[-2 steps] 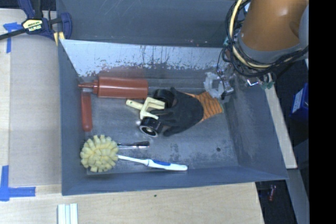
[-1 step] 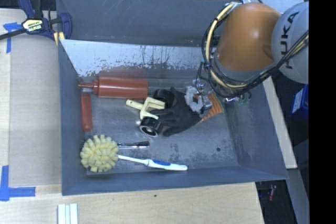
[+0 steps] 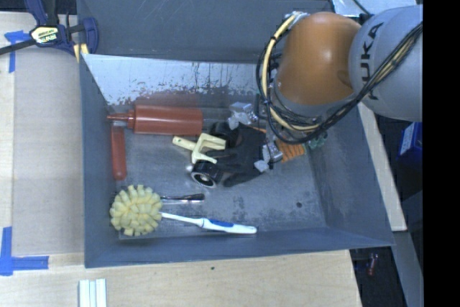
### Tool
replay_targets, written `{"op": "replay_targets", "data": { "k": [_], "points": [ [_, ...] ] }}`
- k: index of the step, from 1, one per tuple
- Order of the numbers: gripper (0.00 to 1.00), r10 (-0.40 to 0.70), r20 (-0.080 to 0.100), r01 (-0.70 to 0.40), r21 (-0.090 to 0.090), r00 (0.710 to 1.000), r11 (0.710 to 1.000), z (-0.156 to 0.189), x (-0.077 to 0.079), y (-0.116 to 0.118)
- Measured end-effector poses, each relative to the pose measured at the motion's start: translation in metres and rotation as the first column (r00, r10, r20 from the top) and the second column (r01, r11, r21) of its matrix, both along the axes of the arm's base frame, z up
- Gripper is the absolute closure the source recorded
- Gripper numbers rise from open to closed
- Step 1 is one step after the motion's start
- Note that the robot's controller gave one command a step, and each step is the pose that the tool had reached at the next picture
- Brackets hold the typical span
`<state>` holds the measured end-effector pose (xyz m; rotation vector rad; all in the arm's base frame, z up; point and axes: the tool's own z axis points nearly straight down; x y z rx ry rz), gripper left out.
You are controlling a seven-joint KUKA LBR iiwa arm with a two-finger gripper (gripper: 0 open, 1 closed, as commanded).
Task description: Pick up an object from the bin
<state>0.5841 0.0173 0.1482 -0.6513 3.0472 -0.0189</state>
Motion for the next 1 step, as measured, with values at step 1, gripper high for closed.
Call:
{"op": "replay_targets", "data": {
  "k": [1],
  "points": [
    [0.0, 0.0, 0.0, 0.0, 0.0, 1.0, 1.0, 0.0, 0.0, -0.0001]
  ]
}}
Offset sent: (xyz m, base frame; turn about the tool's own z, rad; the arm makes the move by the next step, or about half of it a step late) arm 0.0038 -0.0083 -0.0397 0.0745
